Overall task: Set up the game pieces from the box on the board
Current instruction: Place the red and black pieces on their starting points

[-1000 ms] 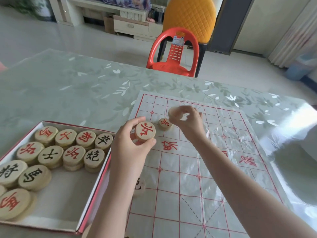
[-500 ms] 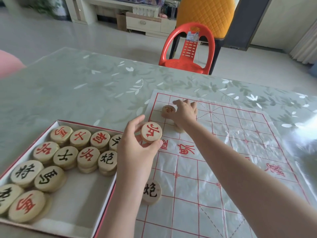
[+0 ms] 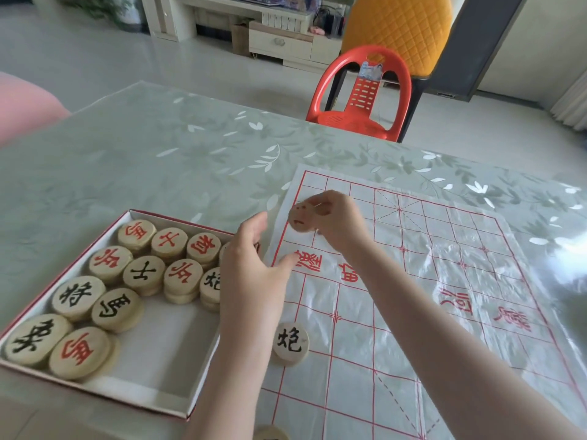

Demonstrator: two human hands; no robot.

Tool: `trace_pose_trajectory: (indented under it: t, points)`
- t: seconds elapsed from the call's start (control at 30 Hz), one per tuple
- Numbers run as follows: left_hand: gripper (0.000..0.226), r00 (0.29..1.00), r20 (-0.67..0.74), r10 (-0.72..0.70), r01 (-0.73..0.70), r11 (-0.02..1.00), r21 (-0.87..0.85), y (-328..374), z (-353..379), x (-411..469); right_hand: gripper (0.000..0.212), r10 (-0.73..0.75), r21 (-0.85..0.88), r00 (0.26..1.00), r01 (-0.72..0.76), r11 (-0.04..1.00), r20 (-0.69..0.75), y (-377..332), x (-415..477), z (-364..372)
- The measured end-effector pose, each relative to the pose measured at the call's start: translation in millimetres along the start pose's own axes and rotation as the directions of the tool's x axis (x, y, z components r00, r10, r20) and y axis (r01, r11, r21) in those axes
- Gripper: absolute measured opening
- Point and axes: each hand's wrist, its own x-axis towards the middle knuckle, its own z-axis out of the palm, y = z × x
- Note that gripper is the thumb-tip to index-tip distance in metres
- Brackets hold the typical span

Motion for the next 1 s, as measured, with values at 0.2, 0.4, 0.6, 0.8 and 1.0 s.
trace_pose_trajectory:
  t: [0.2, 0.4, 0.6, 0.8, 1.0]
  points:
    - [0.046, 1.0, -0.023, -0.022, 0.023, 0.999, 0.046, -7, -19, 9, 0.021, -0.039, -0.182, 0.999, 0.032, 0.983, -0.033, 5, 38, 30]
    - [0.045, 0.998, -0.039, -0.041, 0.044, 0.995, 0.092, -18, -45, 16, 0.022, -0.038, -0.352, 0.995, 0.004, 0.936, -0.09, 18, 51, 36]
    - [0.05, 0.994, -0.089, -0.056, 0.069, 0.986, 0.15, -30, -64, 20, 0.023, -0.243, -0.363, 0.951, 0.16, 0.918, -0.193, 7, 33, 38]
    - [0.048, 0.989, -0.129, -0.067, 0.097, 0.965, 0.244, -42, -91, 24, 0.016, -0.304, -0.137, 0.949, 0.291, 0.947, -0.087, -15, -24, 44]
    - [0.051, 0.999, -0.032, -0.014, 0.028, 0.866, 0.5, -55, -98, 22, 0.018, -0.18, -0.001, 0.984, 0.18, 0.984, 0.019, -13, -83, 49]
